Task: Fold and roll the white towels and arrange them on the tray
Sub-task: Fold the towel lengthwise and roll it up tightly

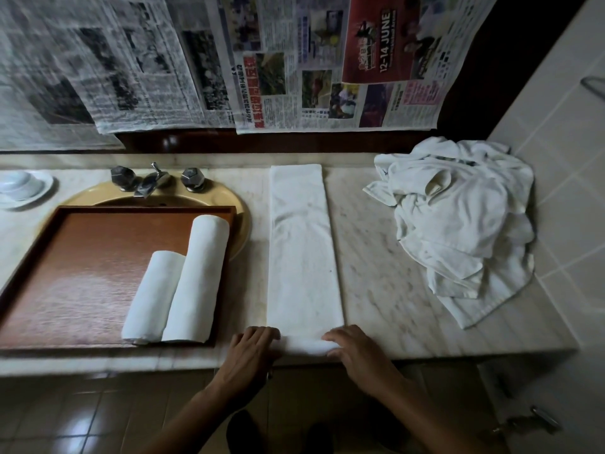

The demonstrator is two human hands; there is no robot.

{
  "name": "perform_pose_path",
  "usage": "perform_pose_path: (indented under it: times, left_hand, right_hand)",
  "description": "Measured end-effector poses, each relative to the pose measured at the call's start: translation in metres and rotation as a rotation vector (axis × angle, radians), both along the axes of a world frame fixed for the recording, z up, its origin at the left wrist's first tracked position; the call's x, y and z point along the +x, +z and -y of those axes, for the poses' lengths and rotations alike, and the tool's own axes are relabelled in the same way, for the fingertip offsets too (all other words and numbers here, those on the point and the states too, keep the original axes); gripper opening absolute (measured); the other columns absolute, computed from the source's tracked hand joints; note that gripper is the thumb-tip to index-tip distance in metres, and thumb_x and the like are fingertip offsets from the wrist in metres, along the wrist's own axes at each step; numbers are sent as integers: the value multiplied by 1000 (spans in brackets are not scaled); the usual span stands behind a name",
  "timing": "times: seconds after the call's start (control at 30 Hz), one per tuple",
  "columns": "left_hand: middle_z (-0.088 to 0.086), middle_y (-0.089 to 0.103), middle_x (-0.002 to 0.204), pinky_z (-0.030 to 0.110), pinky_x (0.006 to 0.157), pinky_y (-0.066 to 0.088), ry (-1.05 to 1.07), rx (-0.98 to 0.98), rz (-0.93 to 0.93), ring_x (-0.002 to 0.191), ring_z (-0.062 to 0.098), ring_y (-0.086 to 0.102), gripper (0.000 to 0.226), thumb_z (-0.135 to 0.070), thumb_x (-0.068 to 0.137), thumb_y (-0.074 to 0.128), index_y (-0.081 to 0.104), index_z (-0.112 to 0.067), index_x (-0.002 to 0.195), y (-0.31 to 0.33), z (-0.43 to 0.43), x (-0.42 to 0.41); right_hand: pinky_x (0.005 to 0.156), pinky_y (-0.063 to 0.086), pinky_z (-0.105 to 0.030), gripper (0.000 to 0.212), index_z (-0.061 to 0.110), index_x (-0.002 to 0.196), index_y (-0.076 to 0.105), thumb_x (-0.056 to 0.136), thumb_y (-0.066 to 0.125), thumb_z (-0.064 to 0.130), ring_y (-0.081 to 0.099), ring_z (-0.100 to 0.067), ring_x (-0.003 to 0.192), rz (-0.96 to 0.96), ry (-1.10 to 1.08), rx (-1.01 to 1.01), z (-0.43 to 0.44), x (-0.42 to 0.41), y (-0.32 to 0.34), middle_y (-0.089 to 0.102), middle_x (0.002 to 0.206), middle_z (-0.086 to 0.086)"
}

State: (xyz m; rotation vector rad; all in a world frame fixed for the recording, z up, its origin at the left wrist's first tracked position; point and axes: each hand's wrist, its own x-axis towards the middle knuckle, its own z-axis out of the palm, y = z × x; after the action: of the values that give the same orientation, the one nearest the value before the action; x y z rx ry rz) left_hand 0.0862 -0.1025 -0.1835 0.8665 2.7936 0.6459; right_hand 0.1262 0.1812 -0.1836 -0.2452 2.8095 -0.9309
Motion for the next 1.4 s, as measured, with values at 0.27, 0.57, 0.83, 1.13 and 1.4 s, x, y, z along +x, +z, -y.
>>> perform_pose_path:
  times: [0.27, 0.57, 0.83, 1.13, 1.4]
  left_hand:
    - [-19, 54, 109, 35, 82, 45, 178, 121, 193, 98, 7, 55, 39, -63, 91, 45, 63, -33, 109, -2, -3, -8]
    - [-6, 60, 97, 16, 66, 38, 262, 130, 389, 83, 4, 57, 20, -42, 89, 76, 74, -27, 102, 11, -6, -38]
    - [-7, 62, 96, 19, 64, 43, 426, 124, 407, 81, 4, 59, 34, -53, 88, 73, 63, -24, 104, 23, -12, -37]
    - [8, 48, 155, 46, 119, 17, 87, -123, -259, 148, 25, 32, 62, -32, 91, 46, 46, -15, 151, -28, -45, 17]
    - [3, 47, 156, 43, 107, 47, -35, -174, -164, 142, 24, 48, 62, -38, 97, 42, 40, -16, 155, -24, -27, -17]
  right_hand:
    - [83, 46, -38, 31, 29, 122, 73, 98, 56, 23, 54, -20, 105, -115, -19, 157, 2, -12, 1, 65, 115, 10]
    - [104, 48, -39, 53, 18, 128, 70, 81, 45, 11, 56, -24, 120, -384, 9, 210, 33, 15, -6, 65, 131, -2]
    - [119, 29, -45, 67, 15, 148, 51, 81, 46, 12, 45, -29, 138, -290, 29, 324, 39, 20, -18, 51, 149, -7]
    - [120, 24, -43, 63, 13, 149, 52, 86, 42, 13, 48, -27, 140, -242, 54, 342, 36, 8, -18, 54, 150, -7]
    - [118, 37, -44, 79, 9, 154, 38, 75, 43, 14, 50, -29, 139, -169, 105, 443, 32, -14, -10, 50, 152, -10]
